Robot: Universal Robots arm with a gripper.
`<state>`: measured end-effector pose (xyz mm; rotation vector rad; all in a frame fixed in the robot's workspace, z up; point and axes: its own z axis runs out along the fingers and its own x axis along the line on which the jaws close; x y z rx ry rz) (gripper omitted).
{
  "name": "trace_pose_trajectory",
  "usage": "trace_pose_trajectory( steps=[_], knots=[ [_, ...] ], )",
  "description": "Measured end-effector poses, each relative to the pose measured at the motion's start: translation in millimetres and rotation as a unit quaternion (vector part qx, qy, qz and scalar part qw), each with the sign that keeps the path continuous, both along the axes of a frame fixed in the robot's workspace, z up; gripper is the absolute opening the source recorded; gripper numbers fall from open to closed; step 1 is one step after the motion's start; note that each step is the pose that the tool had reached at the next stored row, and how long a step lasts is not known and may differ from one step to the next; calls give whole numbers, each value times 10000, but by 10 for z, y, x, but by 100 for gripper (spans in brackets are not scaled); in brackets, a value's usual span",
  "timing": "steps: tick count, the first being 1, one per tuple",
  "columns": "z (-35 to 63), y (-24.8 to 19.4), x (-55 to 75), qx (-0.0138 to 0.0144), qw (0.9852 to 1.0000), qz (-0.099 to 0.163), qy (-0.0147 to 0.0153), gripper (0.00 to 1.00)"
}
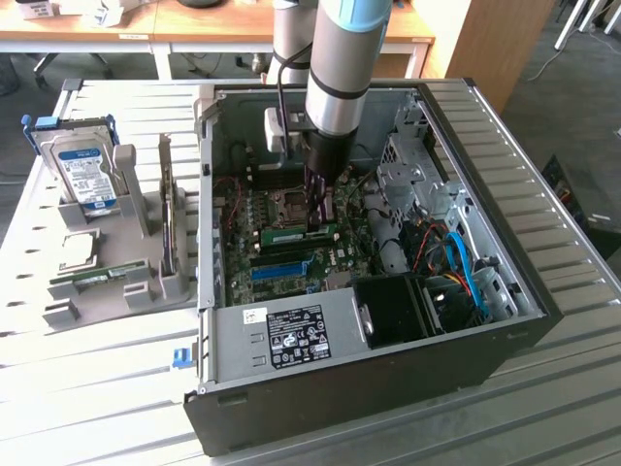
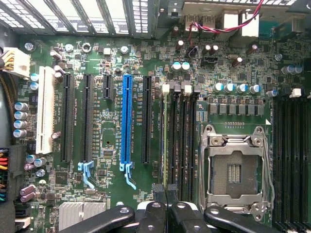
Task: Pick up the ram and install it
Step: 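Insert the ram into the slot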
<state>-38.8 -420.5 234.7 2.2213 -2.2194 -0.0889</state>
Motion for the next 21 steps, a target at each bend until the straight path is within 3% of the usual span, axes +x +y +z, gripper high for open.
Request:
trace_pose_trajectory(
  steps=[21],
  knots=[
    [-16,5,0,-1,10000,0,0,11]
  ],
)
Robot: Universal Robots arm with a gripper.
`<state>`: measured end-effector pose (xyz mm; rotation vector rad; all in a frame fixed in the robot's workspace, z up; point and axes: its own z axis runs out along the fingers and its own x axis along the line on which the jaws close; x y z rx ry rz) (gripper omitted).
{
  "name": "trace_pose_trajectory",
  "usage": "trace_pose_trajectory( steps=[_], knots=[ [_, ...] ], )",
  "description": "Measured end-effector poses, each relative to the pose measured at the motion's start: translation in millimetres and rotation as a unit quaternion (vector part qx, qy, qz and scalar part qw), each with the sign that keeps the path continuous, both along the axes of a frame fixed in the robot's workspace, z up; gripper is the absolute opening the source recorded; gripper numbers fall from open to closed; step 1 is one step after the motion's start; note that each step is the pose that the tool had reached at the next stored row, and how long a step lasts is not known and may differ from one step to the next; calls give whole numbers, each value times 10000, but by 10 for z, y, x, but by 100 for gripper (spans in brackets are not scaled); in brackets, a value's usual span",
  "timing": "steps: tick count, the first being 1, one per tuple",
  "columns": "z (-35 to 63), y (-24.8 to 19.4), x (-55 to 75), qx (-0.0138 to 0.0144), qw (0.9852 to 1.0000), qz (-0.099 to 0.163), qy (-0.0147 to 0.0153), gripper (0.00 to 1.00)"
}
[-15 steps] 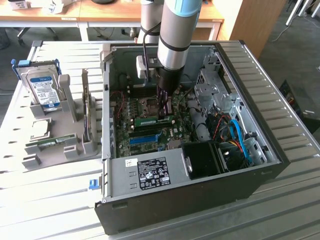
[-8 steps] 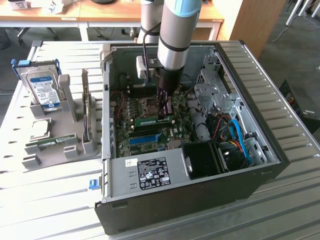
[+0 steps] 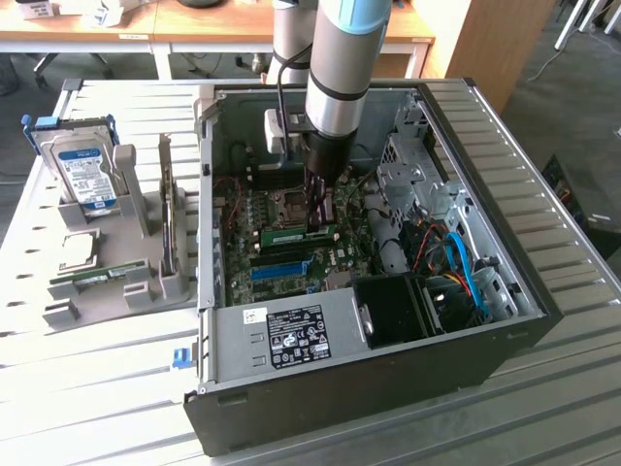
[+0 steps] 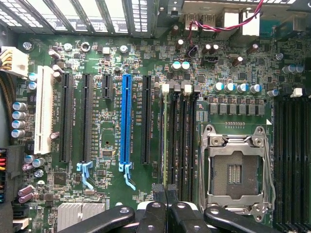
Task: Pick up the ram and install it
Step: 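Insert the ram into the slot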
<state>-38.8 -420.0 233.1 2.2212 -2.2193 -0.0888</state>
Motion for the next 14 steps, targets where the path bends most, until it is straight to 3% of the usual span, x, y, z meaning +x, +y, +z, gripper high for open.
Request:
trace_pose_trajectory(
  steps=[14],
  knots=[
    [-13,0,0,0,10000,0,0,11]
  ],
)
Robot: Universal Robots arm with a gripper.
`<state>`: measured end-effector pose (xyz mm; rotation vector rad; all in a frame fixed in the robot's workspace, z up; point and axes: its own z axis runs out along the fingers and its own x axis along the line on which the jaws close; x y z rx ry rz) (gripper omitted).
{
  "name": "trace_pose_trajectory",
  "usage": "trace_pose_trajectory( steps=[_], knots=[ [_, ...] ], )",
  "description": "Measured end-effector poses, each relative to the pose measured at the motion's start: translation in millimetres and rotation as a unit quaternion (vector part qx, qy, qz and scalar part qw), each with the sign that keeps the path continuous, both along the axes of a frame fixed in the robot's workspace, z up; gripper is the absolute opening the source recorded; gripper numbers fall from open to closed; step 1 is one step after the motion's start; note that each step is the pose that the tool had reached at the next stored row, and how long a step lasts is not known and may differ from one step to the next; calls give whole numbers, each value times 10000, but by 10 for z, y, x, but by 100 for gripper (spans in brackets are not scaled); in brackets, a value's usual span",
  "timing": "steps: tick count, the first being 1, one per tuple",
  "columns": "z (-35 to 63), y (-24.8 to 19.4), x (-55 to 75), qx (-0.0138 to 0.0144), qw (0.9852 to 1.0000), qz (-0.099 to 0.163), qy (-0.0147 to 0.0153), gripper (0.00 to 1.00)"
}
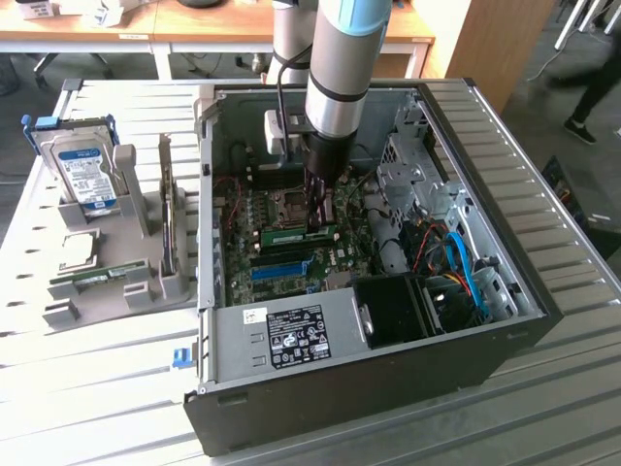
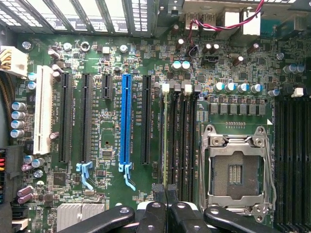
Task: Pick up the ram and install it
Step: 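Insert the ram into the slot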
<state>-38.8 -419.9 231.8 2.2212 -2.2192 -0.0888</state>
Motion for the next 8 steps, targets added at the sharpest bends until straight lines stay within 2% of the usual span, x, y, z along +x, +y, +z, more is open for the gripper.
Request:
trace_pose_trajectory(
  steps=[8],
  knots=[
    [-5,0,0,0,10000,0,0,11]
  ],
)
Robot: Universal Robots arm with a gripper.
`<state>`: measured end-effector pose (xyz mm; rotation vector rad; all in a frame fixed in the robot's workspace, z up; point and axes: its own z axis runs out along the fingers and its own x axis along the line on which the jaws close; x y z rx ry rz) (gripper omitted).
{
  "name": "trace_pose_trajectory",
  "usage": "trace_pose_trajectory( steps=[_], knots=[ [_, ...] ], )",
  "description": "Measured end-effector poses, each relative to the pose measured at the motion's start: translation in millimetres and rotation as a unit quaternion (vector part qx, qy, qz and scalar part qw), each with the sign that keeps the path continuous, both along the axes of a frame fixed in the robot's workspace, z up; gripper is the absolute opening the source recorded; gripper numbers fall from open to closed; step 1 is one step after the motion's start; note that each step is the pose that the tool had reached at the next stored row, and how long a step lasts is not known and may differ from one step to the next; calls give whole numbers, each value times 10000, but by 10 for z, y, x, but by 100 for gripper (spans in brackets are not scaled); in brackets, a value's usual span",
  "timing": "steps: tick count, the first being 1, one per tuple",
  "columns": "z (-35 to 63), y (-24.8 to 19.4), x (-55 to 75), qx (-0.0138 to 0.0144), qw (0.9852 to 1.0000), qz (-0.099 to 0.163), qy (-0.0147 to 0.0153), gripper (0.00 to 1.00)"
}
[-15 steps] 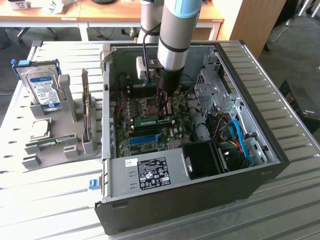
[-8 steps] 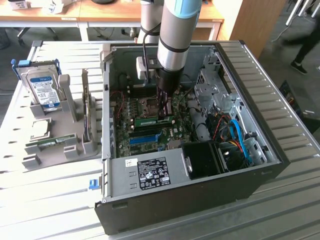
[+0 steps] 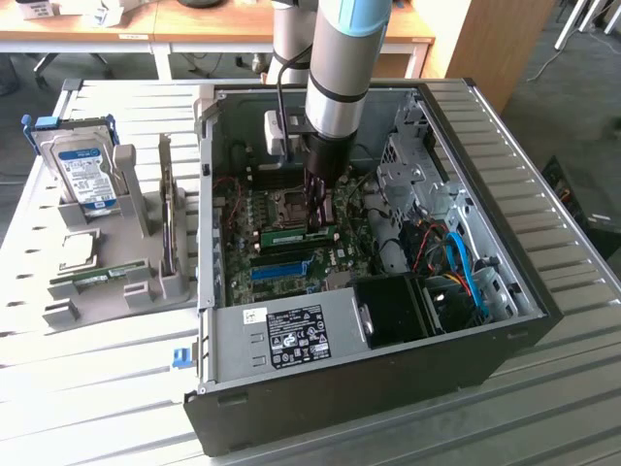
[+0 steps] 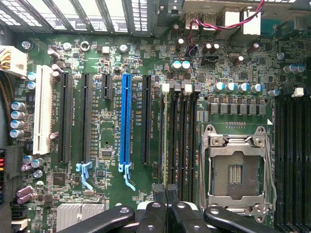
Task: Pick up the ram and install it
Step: 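Insert the ram into the slot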
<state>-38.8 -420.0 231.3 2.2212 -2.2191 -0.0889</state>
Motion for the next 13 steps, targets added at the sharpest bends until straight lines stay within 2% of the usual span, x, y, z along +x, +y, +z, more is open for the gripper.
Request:
trace_pose_trajectory(
  steps=[13],
  knots=[
    [-17,0,0,1,10000,0,0,11]
  ],
)
